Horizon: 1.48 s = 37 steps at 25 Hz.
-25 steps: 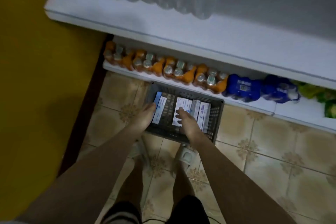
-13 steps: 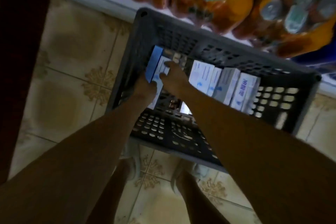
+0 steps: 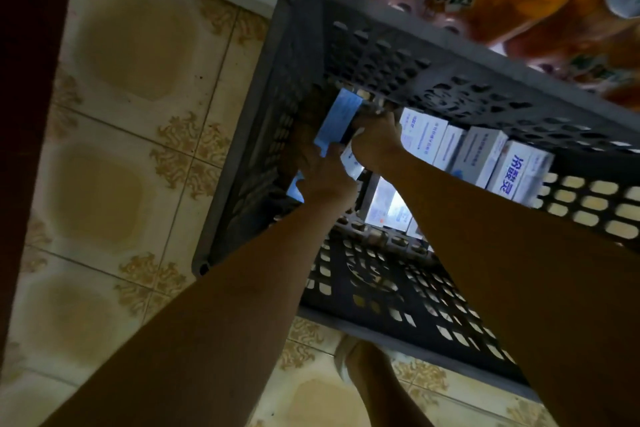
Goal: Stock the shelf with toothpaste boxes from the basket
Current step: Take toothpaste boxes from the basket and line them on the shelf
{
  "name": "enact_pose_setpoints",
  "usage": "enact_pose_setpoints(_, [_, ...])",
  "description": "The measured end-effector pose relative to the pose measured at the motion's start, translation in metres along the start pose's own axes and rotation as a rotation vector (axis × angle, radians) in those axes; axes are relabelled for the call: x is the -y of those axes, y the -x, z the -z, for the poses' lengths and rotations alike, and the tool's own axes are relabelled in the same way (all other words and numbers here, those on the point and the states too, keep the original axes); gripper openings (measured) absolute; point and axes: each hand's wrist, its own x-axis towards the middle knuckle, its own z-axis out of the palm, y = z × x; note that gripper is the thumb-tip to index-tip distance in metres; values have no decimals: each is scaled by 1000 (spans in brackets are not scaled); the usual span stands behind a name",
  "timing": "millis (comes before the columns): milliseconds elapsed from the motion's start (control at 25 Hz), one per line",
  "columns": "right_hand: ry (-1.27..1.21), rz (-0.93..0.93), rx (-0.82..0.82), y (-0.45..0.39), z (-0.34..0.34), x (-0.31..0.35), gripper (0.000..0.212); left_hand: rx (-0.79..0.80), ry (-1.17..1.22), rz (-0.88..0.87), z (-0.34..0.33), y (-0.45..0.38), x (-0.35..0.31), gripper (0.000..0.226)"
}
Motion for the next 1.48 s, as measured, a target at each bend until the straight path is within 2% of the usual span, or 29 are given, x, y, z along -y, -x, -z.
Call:
enact_pose_setpoints(80, [12,32,30,0,-5,-5,52,-192,92,18,-10,-2,8,67])
enact_pose_setpoints(160, [-58,41,4,-2,-13,-10,67,-269,117,-15,-14,-14,22,75])
enact_pose_setpoints(240, [-79,39,-21,-6,-21,-15,70,-228,132,-78,-14,-25,32,73])
enact_pose_setpoints(440, [-117,-9,-107,-26,-18,-14,48,-43,317,-104,2,-34,48,54])
enact_pose_setpoints(520, [-227,39,-97,-25,-18,-12,38,24,406,-88,9,-32,54,54])
enact_pose_setpoints(600, [-496,16,-107,-15,-19,-12,23,80,483,-66,12,-29,56,58])
enact_pose_setpoints(640, [-661,-12,-129,-9,-22,-12,26,105,517,-54,12,-27,54,60])
enact_pose_setpoints(720, [-908,-75,-197,3,-32,-17,48,131,609,-66,10,-24,51,66])
enact_pose_setpoints(840, [-984,-156,-164,17,-49,-21,62,157,787,-22,9,-21,49,65])
enact_pose_setpoints(960, [-1067,-172,-187,15,-53,-18,62,213,847,-5,14,-21,55,57])
enact_pose_setpoints(1040, [-1095,-186,-232,15,-51,-13,54,204,859,-30,14,-19,54,54])
enact_pose_setpoints(1200, [-1092,-174,-321,22,-39,-10,21,165,953,-61,14,-11,49,47])
enact_pose_setpoints(1280, [-1169,-183,-230,27,-28,-16,24,185,1033,20,20,-7,47,45])
enact_pose_setpoints(1360, [-1284,-191,-49,36,-18,-23,30,188,1099,76,31,-2,43,45])
enact_pose_setpoints(1480, [-1321,-156,95,59,-5,-27,36,196,1145,42,45,13,35,60])
